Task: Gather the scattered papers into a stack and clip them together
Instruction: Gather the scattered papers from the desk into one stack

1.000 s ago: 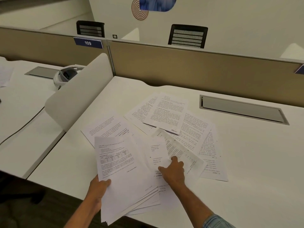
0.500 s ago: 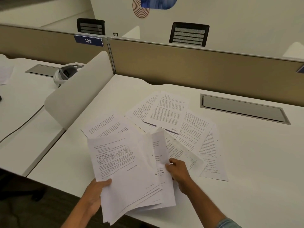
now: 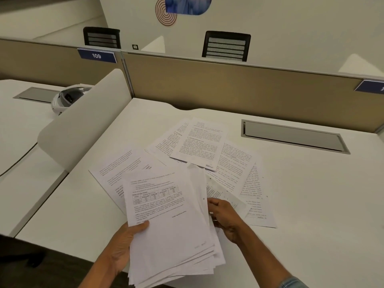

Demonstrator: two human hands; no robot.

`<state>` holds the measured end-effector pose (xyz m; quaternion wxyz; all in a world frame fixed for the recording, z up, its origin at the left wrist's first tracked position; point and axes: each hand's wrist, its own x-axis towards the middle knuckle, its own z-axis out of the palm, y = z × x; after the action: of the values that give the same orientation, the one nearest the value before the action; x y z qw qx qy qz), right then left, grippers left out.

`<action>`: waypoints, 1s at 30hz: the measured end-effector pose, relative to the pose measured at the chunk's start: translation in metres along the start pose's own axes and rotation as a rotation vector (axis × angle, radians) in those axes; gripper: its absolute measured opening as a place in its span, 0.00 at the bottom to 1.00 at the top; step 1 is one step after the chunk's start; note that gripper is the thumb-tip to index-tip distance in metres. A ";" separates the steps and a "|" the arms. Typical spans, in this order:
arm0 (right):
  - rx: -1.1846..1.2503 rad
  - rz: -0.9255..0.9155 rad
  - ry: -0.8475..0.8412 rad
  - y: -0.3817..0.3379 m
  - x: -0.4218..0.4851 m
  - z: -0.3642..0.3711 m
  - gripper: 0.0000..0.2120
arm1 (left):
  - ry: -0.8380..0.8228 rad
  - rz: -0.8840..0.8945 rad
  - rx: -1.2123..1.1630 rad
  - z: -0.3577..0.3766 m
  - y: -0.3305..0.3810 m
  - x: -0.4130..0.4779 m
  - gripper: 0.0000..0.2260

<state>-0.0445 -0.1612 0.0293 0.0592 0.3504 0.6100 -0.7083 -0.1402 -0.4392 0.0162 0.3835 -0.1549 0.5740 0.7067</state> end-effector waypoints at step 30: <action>-0.008 -0.116 0.148 -0.004 -0.005 -0.082 0.07 | 0.034 0.011 -0.410 0.016 -0.004 0.007 0.20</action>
<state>-0.0079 -0.0879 0.0351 -0.0256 0.3655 0.6349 -0.6802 -0.1385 -0.4217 0.0131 0.3304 -0.2386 0.4256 0.8079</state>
